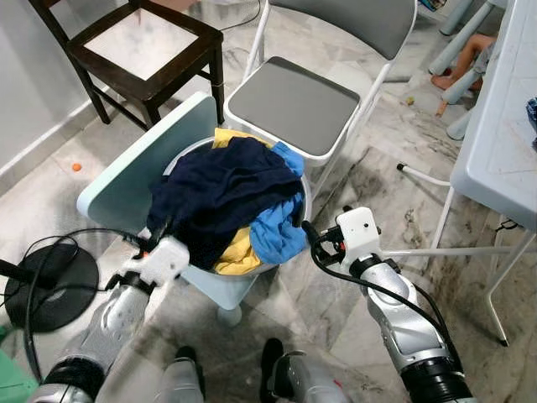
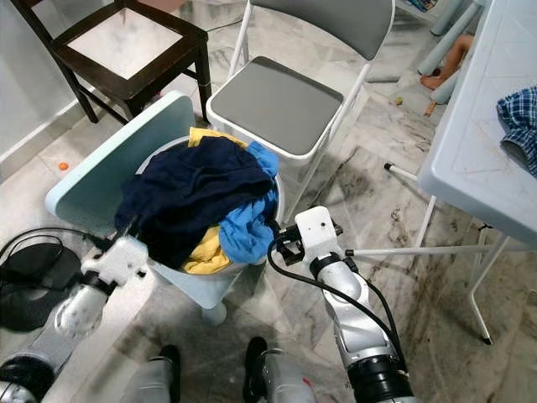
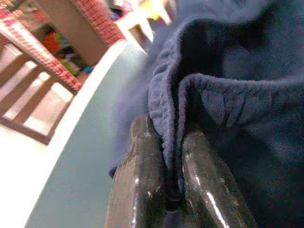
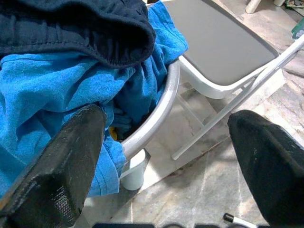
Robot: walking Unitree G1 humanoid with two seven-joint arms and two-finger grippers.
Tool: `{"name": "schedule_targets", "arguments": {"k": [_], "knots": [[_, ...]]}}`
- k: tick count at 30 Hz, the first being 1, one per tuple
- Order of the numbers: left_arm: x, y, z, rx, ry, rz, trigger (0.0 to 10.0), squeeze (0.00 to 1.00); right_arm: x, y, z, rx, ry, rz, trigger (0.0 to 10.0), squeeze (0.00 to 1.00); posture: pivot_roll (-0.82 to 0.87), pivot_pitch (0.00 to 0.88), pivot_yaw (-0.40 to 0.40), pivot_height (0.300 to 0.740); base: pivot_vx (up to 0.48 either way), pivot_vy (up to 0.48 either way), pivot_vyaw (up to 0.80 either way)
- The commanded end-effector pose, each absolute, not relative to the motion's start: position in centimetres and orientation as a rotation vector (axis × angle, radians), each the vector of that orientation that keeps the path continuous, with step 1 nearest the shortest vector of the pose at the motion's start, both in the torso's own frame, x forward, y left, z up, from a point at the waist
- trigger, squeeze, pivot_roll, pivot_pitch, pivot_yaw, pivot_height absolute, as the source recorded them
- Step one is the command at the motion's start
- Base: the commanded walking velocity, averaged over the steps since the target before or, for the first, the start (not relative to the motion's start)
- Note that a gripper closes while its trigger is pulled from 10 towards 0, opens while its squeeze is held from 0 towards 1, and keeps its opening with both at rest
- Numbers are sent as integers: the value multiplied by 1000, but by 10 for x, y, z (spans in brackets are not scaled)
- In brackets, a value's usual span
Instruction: Hang hanger
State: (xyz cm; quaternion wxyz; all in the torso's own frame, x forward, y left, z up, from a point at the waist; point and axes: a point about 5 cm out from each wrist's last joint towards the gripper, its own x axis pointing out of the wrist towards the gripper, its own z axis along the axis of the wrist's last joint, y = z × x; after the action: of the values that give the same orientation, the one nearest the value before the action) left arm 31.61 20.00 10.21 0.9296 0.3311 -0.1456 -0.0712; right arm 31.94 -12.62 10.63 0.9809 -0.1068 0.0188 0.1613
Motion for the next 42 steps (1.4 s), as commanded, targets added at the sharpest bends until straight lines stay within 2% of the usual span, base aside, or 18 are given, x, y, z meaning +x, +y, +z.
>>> {"name": "schedule_targets", "arguments": {"k": [1, 6, 7, 10, 12, 13, 14, 15, 16, 17, 19, 20, 21, 25, 27, 28, 34, 42], "knots": [[320, 197, 108, 606, -304, -120, 0, 0, 317, -133, 101, -212, 61, 304, 10000, 0, 219, 346, -134, 740, 0, 0, 0], [343, 181, 135, 386, -327, -94, 0, 0, 318, -131, 102, -215, 58, 306, 10000, 0, 220, 349, -139, 740, 0, 0, 0], [350, 174, 138, 290, -304, -89, 0, 0, 318, -130, 102, -215, 59, 309, 10000, 0, 222, 350, -140, 740, 0, 0, 0], [355, 169, 136, 225, -264, -79, 0, 0, 318, -129, 101, -215, 59, 312, 10000, 0, 223, 351, -140, 740, 0, 0, 0], [360, 153, 122, 154, -143, -120, 0, 0, 318, -127, 101, -214, 59, 316, 10000, 0, 221, 353, -137, 740, 0, 0, 0], [360, 153, 122, 154, -143, -120, 0, 0, 318, -127, 101, -214, 59, 316, 10000, 0, 221, 353, -137, 740, 0, 0, 0], [358, 138, 111, 129, -81, -177, 3882, 0, 318, -126, 101, -213, 59, 316, 10000, 0, 215, 354, -135, 740, 0, 0, 0], [358, 138, 111, 129, -81, -177, 3882, 0, 318, -126, 101, -213, 59, 316, 10000, 0, 215, 354, -135, 740, 0, 0, 0], [357, 134, 108, 118, -60, -199, 4980, 0, 318, -126, 101, -212, 59, 317, 10000, 0, 212, 355, -134, 740, 0, 0, 0], [354, 127, 101, 124, -30, -233, 10000, 0, 318, -126, 101, -212, 59, 316, 10000, 0, 211, 355, -133, 740, 0, 0, 0], [352, 123, 97, 123, -11, -260, 10000, 0, 317, -127, 101, -212, 59, 315, 10000, 0, 206, 355, -132, 740, 0, 0, 0], [349, 116, 92, 109, 10, -298, 10000, 341, 317, -128, 101, -212, 59, 312, 10000, 0, 200, 357, -131, 740, 0, 0, 0], [346, 111, 88, 112, 25, -323, 10000, 1000, 316, -129, 101, -212, 59, 309, 10000, 0, 198, 357, -130, 740, 0, 0, 0], [340, 98, 83, 172, 12, -377, 10000, 1000, 315, -131, 100, -213, 62, 302, 10000, 0, 197, 359, -130, 740, 0, 0, 0], [341, 99, 93, 313, -76, -376, 10000, 1000, 315, -131, 100, -214, 62, 303, 10000, 0, 196, 360, -133, 740, 0, 0, 0], [340, 101, 103, 440, -162, -390, 10000, 1000, 315, -131, 101, -214, 61, 305, 10000, 0, 201, 360, -134, 740, 0, 0, 0], [334, 119, 119, 651, -281, -380, 10000, 1000, 317, -129, 101, -213, 61, 310, 10000, 0, 217, 363, -134, 740, 0, 0, 0], [314, 140, 120, 638, -301, -344, 10000, 1000, 317, -125, 100, -205, 63, 321, 10000, 0, 238, 364, -132, 740, 0, 0, 0]]}}
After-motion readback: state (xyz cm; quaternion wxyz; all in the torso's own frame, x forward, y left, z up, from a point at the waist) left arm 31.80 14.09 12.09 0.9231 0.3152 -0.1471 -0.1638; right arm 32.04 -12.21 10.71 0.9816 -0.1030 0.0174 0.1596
